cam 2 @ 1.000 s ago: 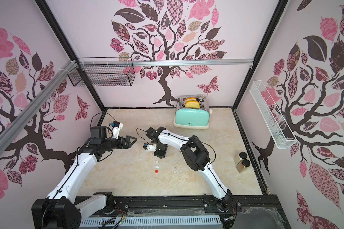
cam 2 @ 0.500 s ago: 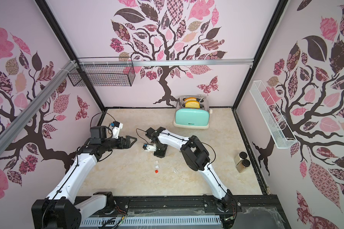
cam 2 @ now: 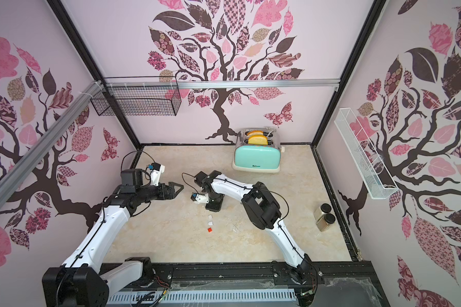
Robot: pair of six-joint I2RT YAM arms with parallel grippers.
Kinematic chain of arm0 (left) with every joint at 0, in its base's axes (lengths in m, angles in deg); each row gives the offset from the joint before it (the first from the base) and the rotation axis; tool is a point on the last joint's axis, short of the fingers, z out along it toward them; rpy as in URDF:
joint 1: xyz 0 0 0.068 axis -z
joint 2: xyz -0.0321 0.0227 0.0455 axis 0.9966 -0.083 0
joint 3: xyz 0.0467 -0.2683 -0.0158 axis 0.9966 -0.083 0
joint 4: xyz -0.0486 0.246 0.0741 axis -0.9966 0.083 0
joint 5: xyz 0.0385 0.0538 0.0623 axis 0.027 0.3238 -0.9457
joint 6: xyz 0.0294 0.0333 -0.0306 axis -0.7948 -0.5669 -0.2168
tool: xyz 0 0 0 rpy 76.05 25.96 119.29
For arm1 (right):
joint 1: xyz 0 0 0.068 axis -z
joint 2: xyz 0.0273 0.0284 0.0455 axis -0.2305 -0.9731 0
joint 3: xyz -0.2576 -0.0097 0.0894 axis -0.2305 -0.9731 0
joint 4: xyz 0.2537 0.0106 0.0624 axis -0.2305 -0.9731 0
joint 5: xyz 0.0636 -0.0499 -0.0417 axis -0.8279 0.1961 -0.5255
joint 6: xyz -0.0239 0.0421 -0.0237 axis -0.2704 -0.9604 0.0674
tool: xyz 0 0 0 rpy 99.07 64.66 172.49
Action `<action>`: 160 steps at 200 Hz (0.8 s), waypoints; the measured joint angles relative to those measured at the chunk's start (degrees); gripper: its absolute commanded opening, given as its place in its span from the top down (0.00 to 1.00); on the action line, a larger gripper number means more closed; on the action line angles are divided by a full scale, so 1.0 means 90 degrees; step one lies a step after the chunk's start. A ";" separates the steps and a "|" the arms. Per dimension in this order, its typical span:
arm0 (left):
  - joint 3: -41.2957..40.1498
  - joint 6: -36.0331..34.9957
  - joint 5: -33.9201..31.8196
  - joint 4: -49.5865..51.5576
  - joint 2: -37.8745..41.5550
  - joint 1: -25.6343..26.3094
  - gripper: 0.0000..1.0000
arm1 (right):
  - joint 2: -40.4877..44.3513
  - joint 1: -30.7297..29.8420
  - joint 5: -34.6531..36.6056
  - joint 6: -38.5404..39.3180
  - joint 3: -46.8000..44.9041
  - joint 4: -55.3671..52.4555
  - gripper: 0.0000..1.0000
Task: Close the usb drive cover
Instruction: Pick up the cover from the center of the board.
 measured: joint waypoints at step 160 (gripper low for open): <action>-0.0199 0.1180 0.0228 -0.0869 -0.0245 0.0000 0.04 | 0.2266 0.0279 -0.0223 -0.0542 -0.1902 0.1134 0.79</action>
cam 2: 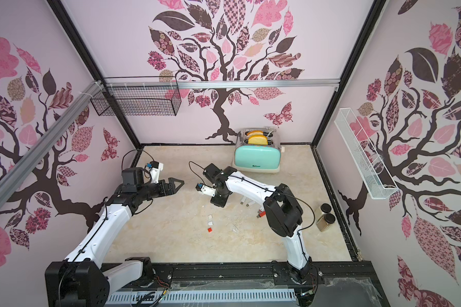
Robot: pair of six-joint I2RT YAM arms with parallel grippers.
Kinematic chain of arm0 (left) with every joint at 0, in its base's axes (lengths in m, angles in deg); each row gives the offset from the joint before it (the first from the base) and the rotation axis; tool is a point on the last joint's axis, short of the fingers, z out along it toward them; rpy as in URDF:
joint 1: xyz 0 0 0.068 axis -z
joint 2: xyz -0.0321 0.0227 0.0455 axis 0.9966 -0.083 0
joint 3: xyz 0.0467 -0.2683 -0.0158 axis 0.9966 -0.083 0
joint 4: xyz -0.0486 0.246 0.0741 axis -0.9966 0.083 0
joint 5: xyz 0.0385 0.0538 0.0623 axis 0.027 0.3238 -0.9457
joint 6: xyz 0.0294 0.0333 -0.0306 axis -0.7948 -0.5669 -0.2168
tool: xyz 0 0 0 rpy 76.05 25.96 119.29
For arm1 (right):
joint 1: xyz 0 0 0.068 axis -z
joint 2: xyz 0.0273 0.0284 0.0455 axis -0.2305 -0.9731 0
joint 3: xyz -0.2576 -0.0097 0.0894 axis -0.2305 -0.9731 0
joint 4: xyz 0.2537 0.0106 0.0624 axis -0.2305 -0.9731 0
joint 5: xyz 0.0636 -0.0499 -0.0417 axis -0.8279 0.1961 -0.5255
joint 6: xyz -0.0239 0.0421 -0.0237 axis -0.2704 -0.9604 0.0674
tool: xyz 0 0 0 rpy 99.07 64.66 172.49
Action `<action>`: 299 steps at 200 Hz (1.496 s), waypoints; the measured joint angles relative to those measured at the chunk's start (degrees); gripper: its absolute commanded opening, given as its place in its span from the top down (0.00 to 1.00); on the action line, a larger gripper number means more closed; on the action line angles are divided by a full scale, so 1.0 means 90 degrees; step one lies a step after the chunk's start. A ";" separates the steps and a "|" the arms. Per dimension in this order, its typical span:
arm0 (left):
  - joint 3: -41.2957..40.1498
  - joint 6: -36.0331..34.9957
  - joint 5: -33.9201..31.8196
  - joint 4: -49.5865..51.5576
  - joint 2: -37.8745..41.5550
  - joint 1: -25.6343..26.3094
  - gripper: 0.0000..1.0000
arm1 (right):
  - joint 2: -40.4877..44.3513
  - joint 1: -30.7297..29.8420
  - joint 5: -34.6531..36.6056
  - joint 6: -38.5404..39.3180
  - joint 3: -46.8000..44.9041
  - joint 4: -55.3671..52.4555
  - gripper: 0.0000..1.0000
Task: Close the usb drive cover
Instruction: Pick up the cover from the center of the board.
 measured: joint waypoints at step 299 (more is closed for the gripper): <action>-0.0092 0.1241 0.1571 -0.1229 -0.2144 0.1807 0.65 | 0.1824 -0.0240 -0.0733 -0.1744 -0.3232 0.4860 0.79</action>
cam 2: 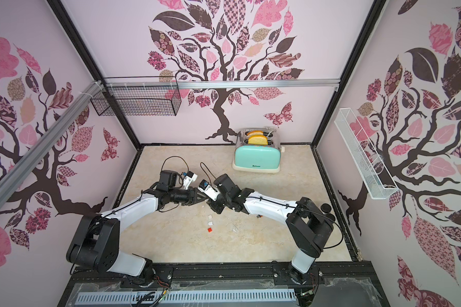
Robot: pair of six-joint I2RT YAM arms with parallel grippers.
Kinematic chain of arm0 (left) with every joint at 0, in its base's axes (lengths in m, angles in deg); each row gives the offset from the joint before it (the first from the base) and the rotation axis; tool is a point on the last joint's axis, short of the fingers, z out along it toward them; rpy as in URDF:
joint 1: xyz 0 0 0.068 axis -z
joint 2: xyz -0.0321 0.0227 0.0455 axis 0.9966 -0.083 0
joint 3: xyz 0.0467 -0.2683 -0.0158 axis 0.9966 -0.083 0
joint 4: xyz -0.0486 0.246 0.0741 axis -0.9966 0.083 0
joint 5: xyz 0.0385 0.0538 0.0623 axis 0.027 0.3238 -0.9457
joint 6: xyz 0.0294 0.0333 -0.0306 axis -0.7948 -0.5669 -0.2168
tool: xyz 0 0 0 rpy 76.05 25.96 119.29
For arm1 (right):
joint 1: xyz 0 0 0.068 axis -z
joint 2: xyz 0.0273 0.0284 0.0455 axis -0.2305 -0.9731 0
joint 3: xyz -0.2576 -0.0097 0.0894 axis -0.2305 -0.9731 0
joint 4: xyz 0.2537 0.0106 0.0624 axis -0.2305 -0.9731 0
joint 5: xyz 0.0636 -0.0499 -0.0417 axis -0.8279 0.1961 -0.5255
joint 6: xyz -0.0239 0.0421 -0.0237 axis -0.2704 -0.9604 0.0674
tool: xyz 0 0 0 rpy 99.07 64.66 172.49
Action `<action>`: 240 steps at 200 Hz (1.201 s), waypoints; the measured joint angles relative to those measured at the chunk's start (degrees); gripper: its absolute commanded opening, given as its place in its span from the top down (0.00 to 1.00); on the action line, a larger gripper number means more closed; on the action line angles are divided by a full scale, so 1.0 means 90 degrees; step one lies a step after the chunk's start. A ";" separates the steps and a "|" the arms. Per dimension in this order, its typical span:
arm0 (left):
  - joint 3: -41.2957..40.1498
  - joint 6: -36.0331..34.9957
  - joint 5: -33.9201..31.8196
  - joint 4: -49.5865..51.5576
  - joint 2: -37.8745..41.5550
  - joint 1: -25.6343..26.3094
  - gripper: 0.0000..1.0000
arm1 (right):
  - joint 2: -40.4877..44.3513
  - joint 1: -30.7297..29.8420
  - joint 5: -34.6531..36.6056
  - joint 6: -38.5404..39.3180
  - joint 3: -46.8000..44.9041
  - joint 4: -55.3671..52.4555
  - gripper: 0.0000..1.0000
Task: Close the usb drive cover
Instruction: Pick up the cover from the center of the board, then pick up the USB drive from the center of the board.
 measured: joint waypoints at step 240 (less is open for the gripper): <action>0.0328 -0.0340 -0.0087 0.0656 0.0044 -0.0027 1.00 | 0.0714 0.1129 0.0554 -0.0765 -0.0641 -0.0597 0.28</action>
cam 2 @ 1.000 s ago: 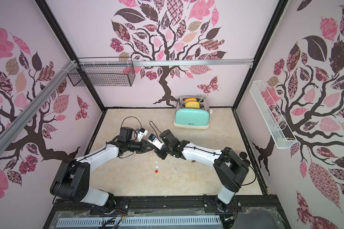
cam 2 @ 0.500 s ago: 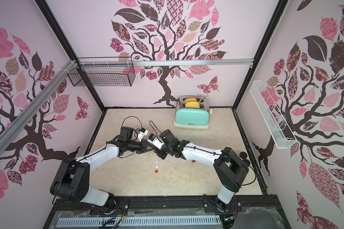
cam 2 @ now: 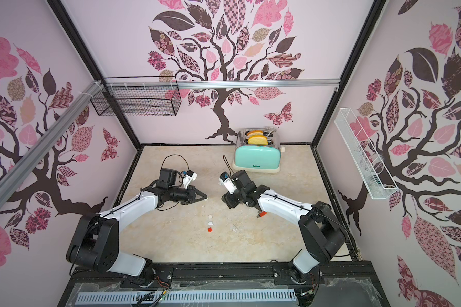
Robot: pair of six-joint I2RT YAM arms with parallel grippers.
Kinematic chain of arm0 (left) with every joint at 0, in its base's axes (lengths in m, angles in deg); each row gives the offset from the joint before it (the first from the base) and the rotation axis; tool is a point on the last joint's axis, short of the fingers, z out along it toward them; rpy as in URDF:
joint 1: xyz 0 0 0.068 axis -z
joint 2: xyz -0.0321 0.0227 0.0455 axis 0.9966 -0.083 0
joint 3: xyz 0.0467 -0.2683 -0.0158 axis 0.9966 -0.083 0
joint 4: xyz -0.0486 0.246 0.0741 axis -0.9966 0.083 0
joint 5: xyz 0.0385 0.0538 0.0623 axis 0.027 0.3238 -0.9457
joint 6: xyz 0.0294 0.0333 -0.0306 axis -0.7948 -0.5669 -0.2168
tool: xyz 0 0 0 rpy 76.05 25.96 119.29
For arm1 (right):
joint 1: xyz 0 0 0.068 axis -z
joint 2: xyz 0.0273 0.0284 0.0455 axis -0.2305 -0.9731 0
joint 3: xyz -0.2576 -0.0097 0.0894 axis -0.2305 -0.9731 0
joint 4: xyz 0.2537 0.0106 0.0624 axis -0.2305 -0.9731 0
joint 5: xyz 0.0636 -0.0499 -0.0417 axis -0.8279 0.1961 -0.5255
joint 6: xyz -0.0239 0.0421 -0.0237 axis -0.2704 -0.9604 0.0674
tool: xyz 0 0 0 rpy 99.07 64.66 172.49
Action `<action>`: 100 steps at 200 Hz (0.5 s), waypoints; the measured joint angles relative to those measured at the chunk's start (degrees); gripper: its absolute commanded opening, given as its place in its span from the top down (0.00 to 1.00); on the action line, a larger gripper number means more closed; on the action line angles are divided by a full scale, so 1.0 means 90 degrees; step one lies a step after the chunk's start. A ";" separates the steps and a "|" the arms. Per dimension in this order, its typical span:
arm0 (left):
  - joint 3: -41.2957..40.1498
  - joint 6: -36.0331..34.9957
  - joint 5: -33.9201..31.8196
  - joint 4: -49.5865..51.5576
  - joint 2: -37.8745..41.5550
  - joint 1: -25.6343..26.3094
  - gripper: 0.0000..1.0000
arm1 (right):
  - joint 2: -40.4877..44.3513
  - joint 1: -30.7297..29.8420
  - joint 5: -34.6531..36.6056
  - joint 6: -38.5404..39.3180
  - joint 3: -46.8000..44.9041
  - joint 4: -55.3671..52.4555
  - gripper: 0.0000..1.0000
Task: Close the usb drive cover
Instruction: Pick up the USB drive from the center of the board.
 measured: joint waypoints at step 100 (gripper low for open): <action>0.0221 -0.0294 -0.0068 0.0432 -0.0002 -0.0085 1.00 | -0.1355 0.0537 0.0685 -0.0998 0.1013 -0.0709 0.19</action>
